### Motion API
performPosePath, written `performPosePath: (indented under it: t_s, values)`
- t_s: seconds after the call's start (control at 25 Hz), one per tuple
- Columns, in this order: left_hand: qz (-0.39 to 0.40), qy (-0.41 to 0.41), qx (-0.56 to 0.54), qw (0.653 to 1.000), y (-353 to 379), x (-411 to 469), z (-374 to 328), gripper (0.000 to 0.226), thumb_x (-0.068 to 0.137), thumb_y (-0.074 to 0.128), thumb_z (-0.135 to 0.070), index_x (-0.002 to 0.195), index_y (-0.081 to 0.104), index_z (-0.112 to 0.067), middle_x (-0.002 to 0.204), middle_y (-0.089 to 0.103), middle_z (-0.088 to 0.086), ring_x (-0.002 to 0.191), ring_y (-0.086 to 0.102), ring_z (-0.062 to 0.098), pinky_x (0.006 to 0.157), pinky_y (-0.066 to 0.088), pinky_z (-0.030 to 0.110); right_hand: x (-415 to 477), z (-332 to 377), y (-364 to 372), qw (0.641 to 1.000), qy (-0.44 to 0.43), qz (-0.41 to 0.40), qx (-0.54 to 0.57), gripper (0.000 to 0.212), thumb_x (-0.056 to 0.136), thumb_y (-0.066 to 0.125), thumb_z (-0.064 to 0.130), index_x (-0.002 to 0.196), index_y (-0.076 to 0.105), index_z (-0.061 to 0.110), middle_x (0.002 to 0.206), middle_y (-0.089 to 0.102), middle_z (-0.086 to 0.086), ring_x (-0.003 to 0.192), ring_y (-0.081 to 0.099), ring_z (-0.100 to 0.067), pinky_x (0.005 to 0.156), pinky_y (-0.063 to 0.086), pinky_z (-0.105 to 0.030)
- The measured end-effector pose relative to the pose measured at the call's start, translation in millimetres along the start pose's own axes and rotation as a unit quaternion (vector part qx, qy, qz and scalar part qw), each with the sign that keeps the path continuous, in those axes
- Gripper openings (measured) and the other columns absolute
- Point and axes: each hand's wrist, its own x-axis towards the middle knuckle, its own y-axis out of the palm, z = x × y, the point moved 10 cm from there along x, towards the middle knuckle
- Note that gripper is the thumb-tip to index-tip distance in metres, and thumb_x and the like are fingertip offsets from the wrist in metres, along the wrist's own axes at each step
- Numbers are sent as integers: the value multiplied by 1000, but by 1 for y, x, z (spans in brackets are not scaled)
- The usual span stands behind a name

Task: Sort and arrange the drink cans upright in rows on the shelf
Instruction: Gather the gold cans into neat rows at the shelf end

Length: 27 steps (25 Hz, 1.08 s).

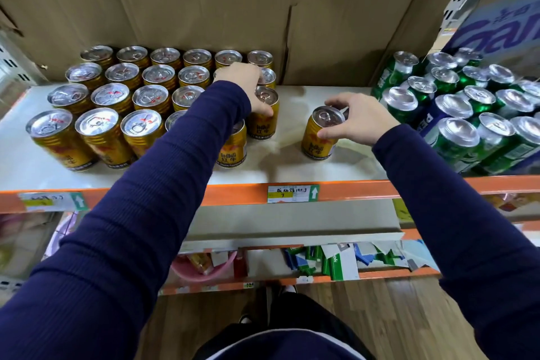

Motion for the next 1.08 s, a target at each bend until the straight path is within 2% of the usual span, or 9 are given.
performPosePath:
  t_s: [0.12, 0.28, 0.4, 0.52, 0.68, 0.8, 0.96, 1.08]
  values:
    - [-14, 7, -22, 1000, -3, -4, -3, 76, 71, 75, -49, 130, 51, -7, 123, 59, 13, 112, 55, 31, 90, 47, 40, -5, -5, 0, 999, 12, -21, 26, 69, 66, 82, 38, 126, 58, 14, 120, 63, -4, 104, 56, -15, 86, 40, -22]
    - [-20, 18, 10, 1000, -1, -15, -4, 68, 79, 66, -50, 130, 51, -8, 125, 56, 15, 114, 52, 33, 93, 45, 43, -10, -8, 6, 997, 25, -44, 52, 71, 68, 81, 41, 127, 53, 13, 121, 61, -6, 107, 57, -21, 87, 43, -26]
    - [-84, 20, 27, 996, -5, -44, 5, 47, 89, 52, -48, 122, 56, -15, 126, 54, 10, 119, 46, 31, 96, 41, 47, -16, -15, 9, 992, 47, -97, 73, 70, 66, 81, 45, 120, 52, 12, 116, 59, -7, 103, 57, -23, 82, 43, -28]
    - [-152, -42, 12, 987, -3, -88, 33, 42, 95, 41, -42, 128, 53, -19, 135, 50, 6, 127, 40, 29, 105, 28, 49, -21, -15, 8, 987, 49, -133, 76, 67, 64, 82, 46, 115, 55, 12, 111, 60, -6, 98, 56, -21, 80, 44, -29]
    - [-194, -83, -2, 977, 18, -122, 59, 46, 98, 31, -41, 134, 48, -19, 142, 46, 4, 135, 34, 24, 112, 17, 46, -20, 28, 20, 991, -31, -89, 94, 68, 64, 83, 42, 118, 58, 11, 112, 59, -4, 99, 56, -19, 86, 48, -34]
    - [-220, -84, 4, 972, 26, -124, 63, 55, 95, 19, -44, 134, 48, -18, 142, 46, 3, 137, 33, 22, 113, 12, 43, -15, 73, 37, 990, -81, -61, 96, 66, 66, 82, 42, 120, 56, 14, 110, 54, 2, 100, 50, -13, 85, 43, -26]
    - [-246, -86, 7, 966, 26, -125, 61, 62, 91, 13, -45, 131, 52, -17, 138, 51, 4, 135, 36, 23, 113, 14, 42, -8, 79, 54, 991, -58, -61, 107, 77, 66, 82, 43, 129, 49, 15, 125, 55, -4, 111, 52, -19, 95, 46, -33]
    - [-255, -85, 4, 963, 24, -127, 60, 61, 92, 16, -43, 129, 54, -15, 135, 53, 5, 132, 39, 25, 112, 16, 44, -9, 71, 64, 991, -46, -40, 116, 67, 68, 81, 40, 122, 53, 14, 117, 61, -2, 99, 54, -13, 81, 44, -27]
